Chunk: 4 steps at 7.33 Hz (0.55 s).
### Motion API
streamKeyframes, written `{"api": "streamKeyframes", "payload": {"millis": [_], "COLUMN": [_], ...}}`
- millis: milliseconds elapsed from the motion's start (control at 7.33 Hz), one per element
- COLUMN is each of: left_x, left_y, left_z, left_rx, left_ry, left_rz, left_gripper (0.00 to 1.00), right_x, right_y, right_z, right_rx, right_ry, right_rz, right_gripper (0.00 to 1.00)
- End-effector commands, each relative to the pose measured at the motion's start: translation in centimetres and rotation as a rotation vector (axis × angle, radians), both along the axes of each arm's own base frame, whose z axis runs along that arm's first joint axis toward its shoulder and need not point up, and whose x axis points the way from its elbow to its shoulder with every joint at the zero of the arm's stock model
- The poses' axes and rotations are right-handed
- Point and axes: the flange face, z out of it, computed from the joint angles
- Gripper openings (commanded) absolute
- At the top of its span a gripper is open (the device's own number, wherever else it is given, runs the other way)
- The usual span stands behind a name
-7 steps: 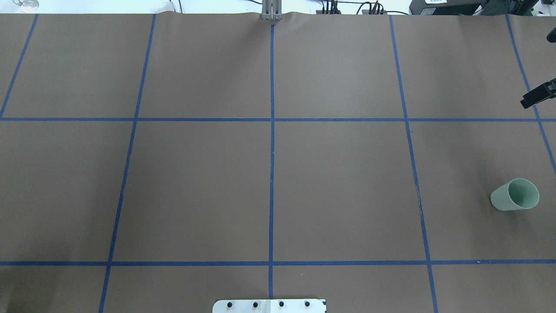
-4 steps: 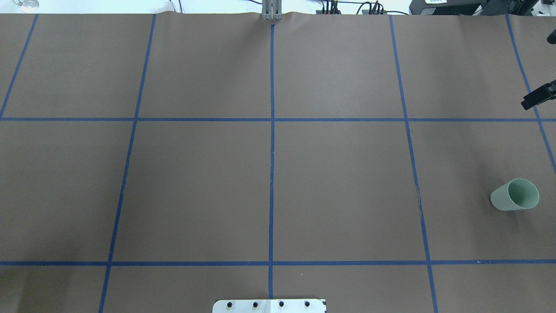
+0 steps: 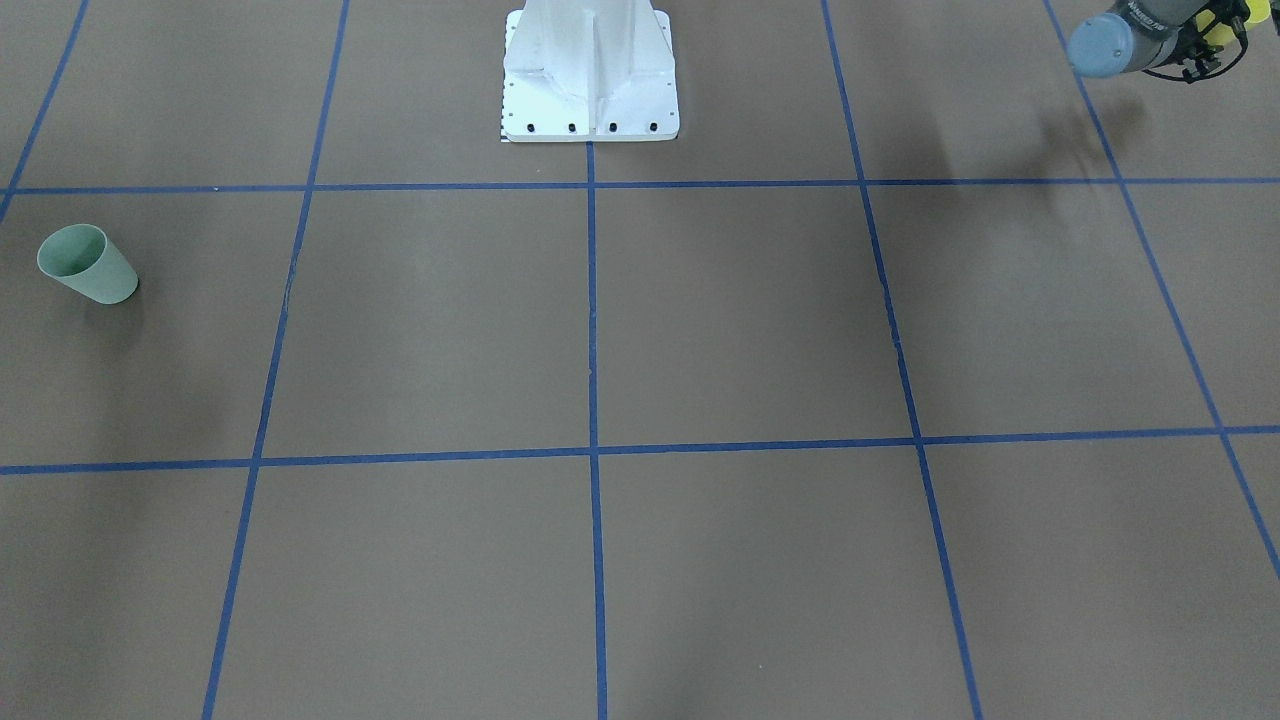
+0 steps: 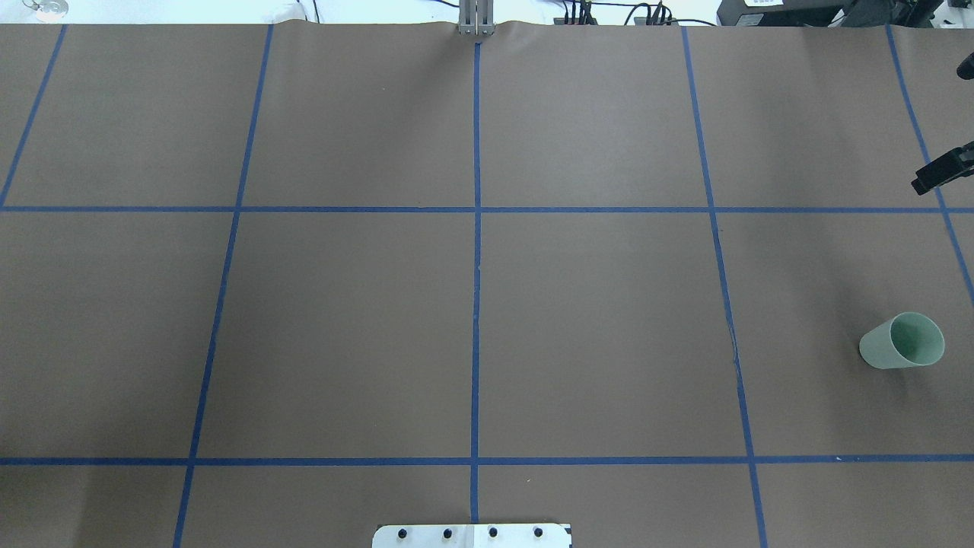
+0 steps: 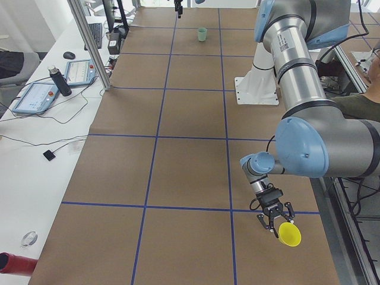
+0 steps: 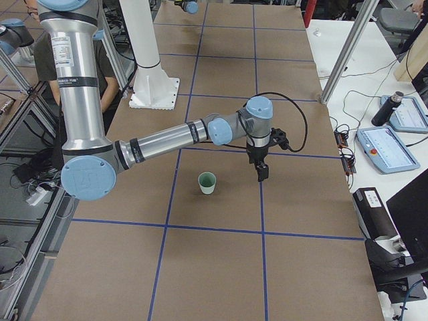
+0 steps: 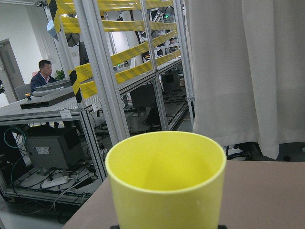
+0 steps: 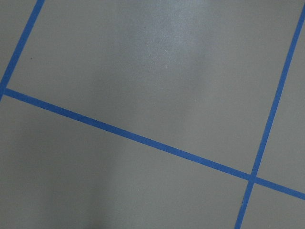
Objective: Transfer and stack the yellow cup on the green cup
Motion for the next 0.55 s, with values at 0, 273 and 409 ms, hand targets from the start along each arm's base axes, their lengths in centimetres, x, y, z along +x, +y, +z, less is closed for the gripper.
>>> {"api": "streamKeyframes", "payload": {"millis": [0,273,409], "left_x": [-0.4,0.8,2.2], "left_y": [-1.5,-3.6,-6.2], "left_z": [-1.9,-3.5,-4.9], "left_rx": [-0.039,0.019,0.072], "left_ry": [0.034,0.083,0.114], "left_rz": [0.045,0.064,0.067], "left_gripper": [0.46,0.46,0.46], "right_x": [0.0,0.0,-0.3], "right_y": [0.0,0.0,0.2], "right_z": [-0.2,-0.1,-0.2], "right_rx": [-0.002,-0.007,-0.016], "right_ry": [-0.002,-0.001,-0.031], "right_rz": [0.000,0.000,-0.011], "right_gripper": [1.00,1.00,1.00]}}
